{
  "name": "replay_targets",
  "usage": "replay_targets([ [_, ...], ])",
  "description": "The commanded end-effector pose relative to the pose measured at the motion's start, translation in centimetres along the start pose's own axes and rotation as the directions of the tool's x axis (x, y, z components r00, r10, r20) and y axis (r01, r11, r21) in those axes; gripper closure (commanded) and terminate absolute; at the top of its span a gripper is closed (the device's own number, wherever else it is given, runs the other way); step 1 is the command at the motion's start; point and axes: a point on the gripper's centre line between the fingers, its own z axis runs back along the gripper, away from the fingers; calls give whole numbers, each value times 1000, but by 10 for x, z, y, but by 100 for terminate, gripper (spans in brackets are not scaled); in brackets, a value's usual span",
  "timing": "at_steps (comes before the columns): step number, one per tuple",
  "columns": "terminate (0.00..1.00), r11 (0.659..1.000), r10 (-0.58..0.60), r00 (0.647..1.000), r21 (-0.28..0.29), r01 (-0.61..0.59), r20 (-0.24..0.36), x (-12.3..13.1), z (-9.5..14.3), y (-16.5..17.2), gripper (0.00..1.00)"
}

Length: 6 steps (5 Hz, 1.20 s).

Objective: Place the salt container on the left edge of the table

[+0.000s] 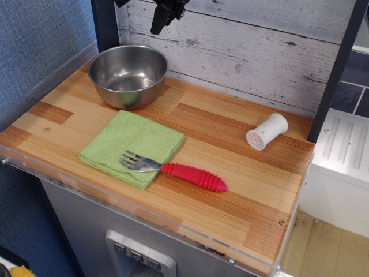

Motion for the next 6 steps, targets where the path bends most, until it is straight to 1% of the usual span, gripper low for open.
replay_targets([
  [1, 0, 1000, 0, 1000, 0, 0, 0, 0, 0, 0, 0],
  [2, 0, 998, -54, 996, -23, 56, 71, 21, 12, -28, 0],
  [3, 0, 989, -130, 982, -58, 139, 136, 34, 22, -62, 0],
  [4, 0, 976, -121, 973, -158, 153, 194, 42, 31, -96, 0],
  [5, 0, 945, -86, 981, -297, 136, 177, 39, 26, -127, 0],
  [6, 0, 924, -117, 978, -343, 171, 172, 33, 15, -153, 0],
])
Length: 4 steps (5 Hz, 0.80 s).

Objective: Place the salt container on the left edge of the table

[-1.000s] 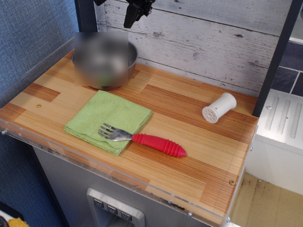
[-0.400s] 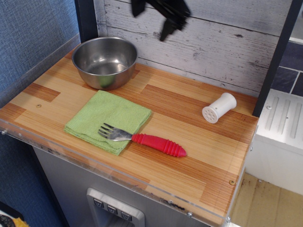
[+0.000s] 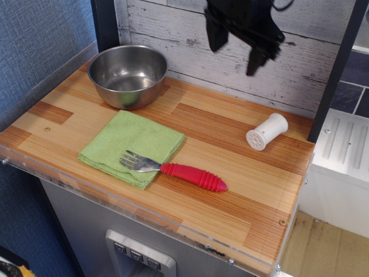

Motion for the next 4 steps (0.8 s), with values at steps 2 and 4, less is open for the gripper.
replay_targets([
  [2, 0, 962, -261, 965, -86, 258, -24, -8, -30, -60, 0],
  [4, 0, 945, -315, 949, -97, 311, -27, -8, -45, -70, 0],
])
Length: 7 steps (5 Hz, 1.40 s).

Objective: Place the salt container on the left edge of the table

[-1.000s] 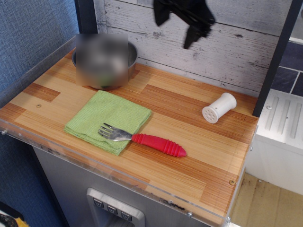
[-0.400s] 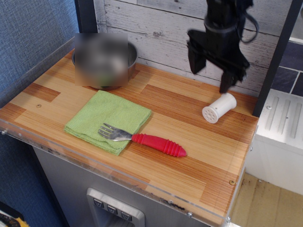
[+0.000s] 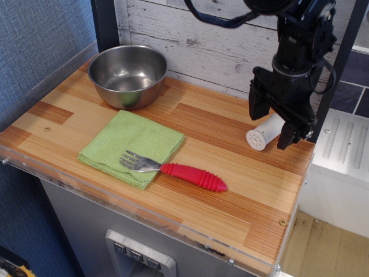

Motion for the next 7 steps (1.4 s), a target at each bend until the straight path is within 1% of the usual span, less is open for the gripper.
replay_targets([
  [1, 0, 998, 15, 998, 53, -18, 55, 14, 14, 15, 0],
  [2, 0, 997, 58, 996, 55, -61, 61, 15, 10, 26, 0],
  [3, 0, 991, 110, 992, 67, -114, 57, 11, 2, 30, 100],
  [4, 0, 989, 124, 992, 74, -127, 37, 8, 0, 30, 100],
  [5, 0, 987, 133, 991, 89, -135, 29, 8, 2, 31, 100],
  [6, 0, 985, 142, 989, 90, -145, 31, 6, 3, 30, 100],
  [7, 0, 982, 137, 990, 125, -140, 35, 4, 14, 36, 100],
])
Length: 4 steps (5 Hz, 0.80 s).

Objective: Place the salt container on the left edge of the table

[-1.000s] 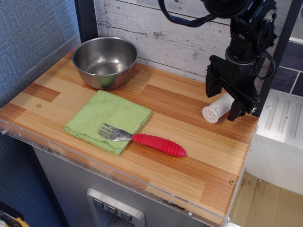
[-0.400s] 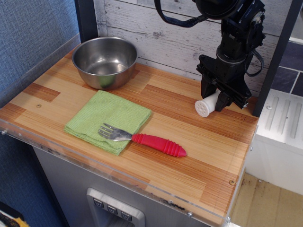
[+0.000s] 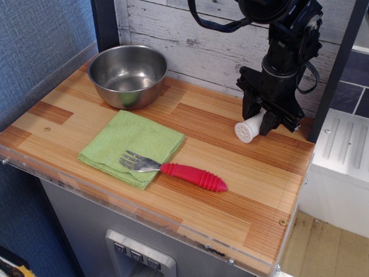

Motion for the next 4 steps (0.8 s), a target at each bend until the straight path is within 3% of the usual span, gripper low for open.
replay_targets([
  [1, 0, 996, 17, 995, 83, -24, 94, 4, 54, 24, 100],
  [3, 0, 973, 170, 977, 137, -187, 127, -8, 115, 42, 100],
  [4, 0, 924, 341, 928, 130, -360, 149, -26, 140, 50, 100],
])
